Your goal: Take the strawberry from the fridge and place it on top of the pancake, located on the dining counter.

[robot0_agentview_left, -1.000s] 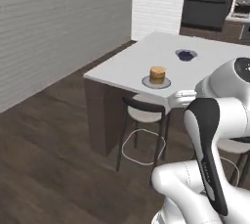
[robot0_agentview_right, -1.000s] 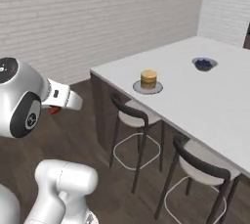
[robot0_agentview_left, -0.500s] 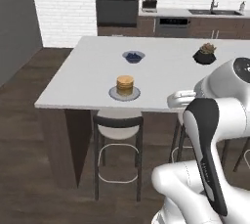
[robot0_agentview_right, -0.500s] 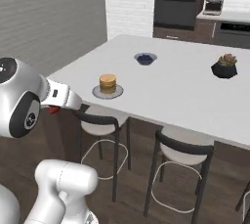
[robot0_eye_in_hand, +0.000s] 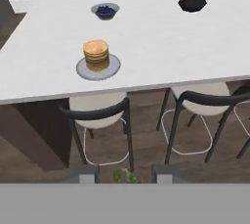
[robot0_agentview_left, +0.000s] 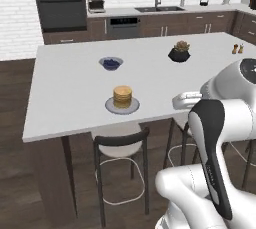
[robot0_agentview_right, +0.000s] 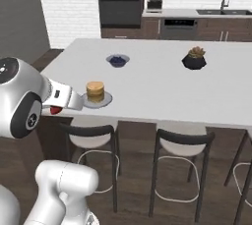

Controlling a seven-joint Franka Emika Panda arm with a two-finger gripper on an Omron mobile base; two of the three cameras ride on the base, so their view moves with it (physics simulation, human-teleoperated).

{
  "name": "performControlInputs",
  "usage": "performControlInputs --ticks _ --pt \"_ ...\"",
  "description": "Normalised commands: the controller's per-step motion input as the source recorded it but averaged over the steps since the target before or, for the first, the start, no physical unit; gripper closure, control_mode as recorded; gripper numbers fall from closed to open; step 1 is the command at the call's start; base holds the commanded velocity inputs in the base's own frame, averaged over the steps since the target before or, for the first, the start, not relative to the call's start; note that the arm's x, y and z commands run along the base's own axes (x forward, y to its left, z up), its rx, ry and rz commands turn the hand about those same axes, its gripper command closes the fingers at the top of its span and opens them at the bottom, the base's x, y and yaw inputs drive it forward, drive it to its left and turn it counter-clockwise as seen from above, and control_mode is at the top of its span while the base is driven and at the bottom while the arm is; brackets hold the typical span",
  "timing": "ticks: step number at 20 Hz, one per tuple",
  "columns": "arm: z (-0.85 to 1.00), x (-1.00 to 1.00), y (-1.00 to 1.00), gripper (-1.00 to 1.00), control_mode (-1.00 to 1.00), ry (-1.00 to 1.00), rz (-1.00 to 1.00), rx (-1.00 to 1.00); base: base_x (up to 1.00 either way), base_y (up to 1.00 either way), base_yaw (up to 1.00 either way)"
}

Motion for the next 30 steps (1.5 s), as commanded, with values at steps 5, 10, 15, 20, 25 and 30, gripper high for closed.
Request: performControlInputs --ticks 5,10,15,20,25,30 --pt "0.00 0.00 0.00 1.00 1.00 0.00 0.00 0.00 0.29 0.77 -0.19" --pt "0.00 0.00 0.00 1.00 1.00 0.00 0.00 0.00 0.56 0.48 -0.07" --pt "0.00 0.00 0.00 1.00 1.00 0.00 0.00 0.00 0.65 0.54 -0.02" --pt "0.00 0.00 0.00 1.00 1.00 0.00 0.00 0.00 0.63 0.37 0.00" --pt "0.00 0.00 0.00 1.00 1.00 0.00 0.00 0.00 0.61 0.03 -0.03" --pt "0.00 0.00 0.00 1.00 1.00 0.00 0.00 0.00 0.61 0.00 -0.05"
